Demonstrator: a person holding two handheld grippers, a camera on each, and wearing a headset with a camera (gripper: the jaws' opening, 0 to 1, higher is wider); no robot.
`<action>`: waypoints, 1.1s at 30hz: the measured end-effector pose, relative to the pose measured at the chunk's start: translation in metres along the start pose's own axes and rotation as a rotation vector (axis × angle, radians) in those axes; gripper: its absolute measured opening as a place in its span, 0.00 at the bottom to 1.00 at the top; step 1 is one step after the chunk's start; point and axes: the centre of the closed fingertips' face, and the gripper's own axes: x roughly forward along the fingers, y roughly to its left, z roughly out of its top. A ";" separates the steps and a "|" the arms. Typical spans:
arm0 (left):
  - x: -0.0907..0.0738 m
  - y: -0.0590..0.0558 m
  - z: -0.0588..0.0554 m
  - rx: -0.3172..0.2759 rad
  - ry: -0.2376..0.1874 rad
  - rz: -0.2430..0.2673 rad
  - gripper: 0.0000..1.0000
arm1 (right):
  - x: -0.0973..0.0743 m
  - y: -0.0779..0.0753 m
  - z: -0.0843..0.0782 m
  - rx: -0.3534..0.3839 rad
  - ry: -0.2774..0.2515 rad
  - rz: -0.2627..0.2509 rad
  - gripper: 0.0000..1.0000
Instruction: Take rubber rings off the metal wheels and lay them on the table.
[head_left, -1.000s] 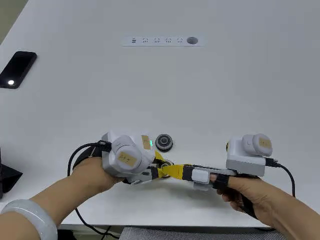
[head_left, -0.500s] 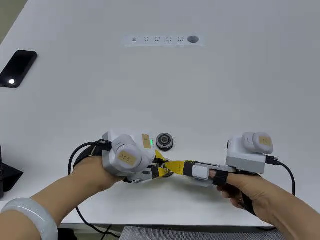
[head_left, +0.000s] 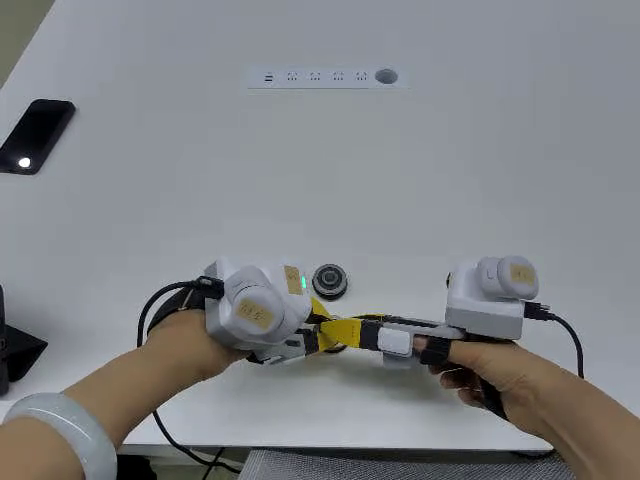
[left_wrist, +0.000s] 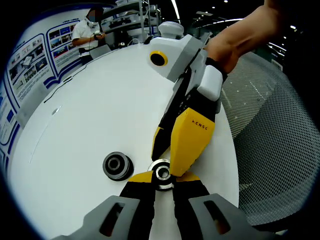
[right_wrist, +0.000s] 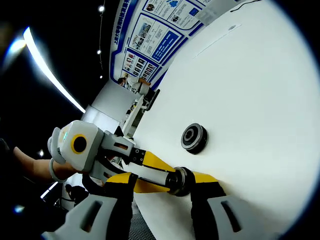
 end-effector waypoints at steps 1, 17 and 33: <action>0.000 0.000 0.000 0.000 0.000 0.000 0.13 | 0.001 0.000 0.000 -0.006 0.004 0.000 0.48; 0.000 0.000 0.000 -0.005 -0.005 -0.001 0.13 | 0.007 0.005 -0.001 -0.004 0.098 0.055 0.54; 0.000 -0.001 0.001 0.004 -0.001 -0.008 0.13 | 0.001 0.013 -0.011 -0.051 0.209 0.081 0.63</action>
